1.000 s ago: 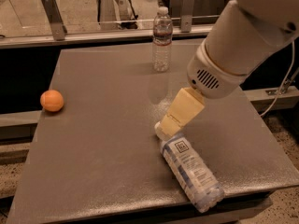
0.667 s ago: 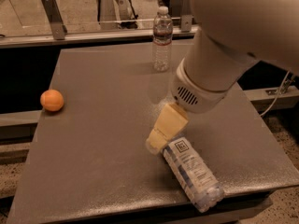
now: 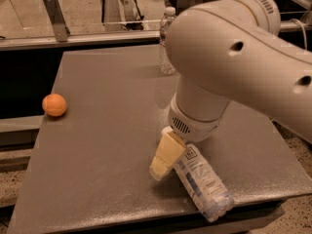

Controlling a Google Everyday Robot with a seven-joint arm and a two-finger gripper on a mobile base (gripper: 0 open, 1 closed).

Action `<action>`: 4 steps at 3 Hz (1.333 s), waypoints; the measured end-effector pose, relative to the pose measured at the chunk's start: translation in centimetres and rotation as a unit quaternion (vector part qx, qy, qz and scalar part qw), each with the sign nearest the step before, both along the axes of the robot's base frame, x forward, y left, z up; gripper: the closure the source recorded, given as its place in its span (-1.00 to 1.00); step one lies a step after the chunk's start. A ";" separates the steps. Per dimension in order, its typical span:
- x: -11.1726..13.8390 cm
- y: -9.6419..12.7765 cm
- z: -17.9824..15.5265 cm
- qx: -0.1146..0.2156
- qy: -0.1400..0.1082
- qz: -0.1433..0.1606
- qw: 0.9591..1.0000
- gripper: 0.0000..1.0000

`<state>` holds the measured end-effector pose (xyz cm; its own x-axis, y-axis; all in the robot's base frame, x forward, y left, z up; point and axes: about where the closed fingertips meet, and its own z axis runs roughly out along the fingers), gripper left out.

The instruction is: Place blue plastic bottle upright

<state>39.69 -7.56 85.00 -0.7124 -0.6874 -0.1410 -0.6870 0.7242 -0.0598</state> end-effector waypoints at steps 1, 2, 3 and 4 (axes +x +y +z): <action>-0.6 0.5 -1.8 -0.006 0.014 -0.014 1.000 -0.63; -0.5 0.4 -2.3 -0.006 0.012 -0.026 1.000 -0.19; 0.2 0.1 -1.5 -0.004 -0.001 -0.033 0.999 0.30; 1.1 0.0 -0.7 0.005 -0.014 -0.032 0.999 0.76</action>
Offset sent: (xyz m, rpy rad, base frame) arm -0.0015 -0.0001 -0.0295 -0.0108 0.0205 -0.0891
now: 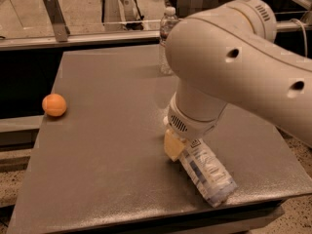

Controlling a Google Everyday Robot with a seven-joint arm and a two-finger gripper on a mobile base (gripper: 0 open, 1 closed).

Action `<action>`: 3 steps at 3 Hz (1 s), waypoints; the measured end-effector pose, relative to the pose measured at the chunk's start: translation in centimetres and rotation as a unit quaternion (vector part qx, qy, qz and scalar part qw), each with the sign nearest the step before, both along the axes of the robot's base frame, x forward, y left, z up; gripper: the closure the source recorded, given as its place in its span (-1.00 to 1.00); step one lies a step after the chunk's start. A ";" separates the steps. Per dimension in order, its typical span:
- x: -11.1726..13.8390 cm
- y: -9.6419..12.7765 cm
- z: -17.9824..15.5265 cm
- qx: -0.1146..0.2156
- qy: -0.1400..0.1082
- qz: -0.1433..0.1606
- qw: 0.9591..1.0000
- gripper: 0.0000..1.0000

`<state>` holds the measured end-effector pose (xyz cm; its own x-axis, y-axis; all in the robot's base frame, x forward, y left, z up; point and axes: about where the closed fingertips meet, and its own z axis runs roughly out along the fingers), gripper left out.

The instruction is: Place blue plastic bottle upright

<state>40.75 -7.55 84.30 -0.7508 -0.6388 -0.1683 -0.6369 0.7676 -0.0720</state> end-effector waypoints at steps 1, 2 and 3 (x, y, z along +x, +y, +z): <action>1.3 0.0 1.3 0.031 -0.028 0.014 0.999 1.00; 3.0 -0.2 3.6 0.068 -0.078 0.048 0.993 1.00; 4.6 -0.6 6.3 0.112 -0.136 0.083 0.981 1.00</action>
Offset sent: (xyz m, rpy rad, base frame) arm 0.0532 -0.0044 0.0684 0.2337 -0.2984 0.2150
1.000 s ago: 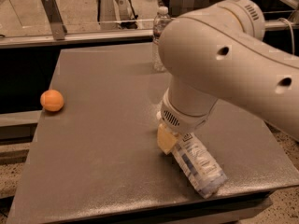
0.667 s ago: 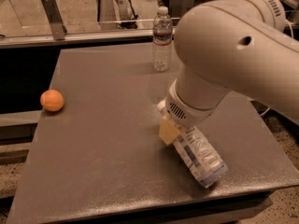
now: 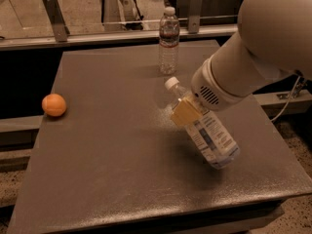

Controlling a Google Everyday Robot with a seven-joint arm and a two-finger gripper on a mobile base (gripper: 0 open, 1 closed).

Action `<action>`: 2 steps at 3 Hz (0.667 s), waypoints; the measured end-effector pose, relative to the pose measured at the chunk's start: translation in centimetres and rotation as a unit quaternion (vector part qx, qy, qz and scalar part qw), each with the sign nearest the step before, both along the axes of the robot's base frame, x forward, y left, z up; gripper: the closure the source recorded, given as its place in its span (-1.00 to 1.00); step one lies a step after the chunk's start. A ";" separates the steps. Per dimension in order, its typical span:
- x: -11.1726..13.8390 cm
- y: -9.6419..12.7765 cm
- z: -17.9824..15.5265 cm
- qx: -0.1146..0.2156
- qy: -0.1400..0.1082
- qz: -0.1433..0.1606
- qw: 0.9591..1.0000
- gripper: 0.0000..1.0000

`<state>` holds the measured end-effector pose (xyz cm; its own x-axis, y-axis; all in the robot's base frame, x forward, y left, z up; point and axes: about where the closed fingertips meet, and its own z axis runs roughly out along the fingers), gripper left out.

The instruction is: Place blue plastic bottle upright

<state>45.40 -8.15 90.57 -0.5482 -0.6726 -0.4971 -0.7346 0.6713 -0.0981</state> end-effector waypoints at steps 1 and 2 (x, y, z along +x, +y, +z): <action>1.5 -0.2 3.8 0.062 -0.072 0.042 0.995 1.00; 1.2 0.3 3.7 0.052 -0.080 0.069 0.993 1.00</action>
Offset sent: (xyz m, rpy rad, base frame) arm 0.0137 -0.0034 0.0306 0.1073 -0.1160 0.0538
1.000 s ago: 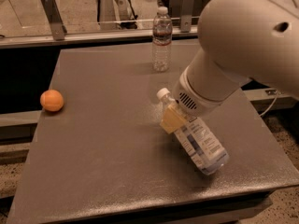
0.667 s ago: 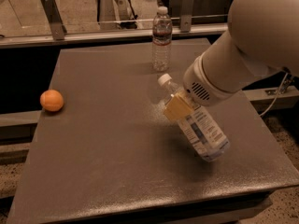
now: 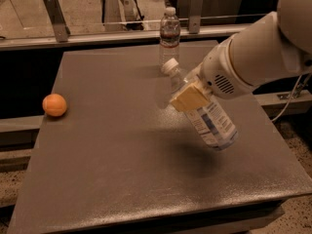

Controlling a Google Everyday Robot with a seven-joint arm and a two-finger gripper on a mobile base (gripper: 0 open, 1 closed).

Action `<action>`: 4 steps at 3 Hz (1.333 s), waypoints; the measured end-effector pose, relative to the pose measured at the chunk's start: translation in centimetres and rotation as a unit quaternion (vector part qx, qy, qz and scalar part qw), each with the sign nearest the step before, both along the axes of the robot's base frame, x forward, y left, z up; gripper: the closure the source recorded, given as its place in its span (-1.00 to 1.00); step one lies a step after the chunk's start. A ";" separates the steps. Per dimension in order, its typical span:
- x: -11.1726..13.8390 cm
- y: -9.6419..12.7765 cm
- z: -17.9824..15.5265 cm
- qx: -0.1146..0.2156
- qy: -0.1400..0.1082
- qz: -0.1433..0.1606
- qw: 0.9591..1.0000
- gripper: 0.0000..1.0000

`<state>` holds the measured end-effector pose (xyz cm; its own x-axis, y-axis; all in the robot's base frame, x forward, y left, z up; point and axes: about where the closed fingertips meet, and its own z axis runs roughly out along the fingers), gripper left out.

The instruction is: Place blue plastic bottle upright

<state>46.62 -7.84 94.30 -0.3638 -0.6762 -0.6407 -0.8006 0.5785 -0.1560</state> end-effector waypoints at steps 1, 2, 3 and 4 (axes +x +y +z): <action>0.0 0.0 0.0 -0.001 0.000 -0.001 1.000 1.00; 0.3 -0.1 0.9 0.006 -0.015 -0.002 1.000 1.00; 3.4 -1.0 2.0 0.060 -0.047 -0.002 0.997 1.00; 7.7 -1.8 3.2 0.141 -0.080 0.015 0.987 1.00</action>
Offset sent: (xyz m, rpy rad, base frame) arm 0.0083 -0.0050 0.0193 0.0321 -0.0677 -0.0110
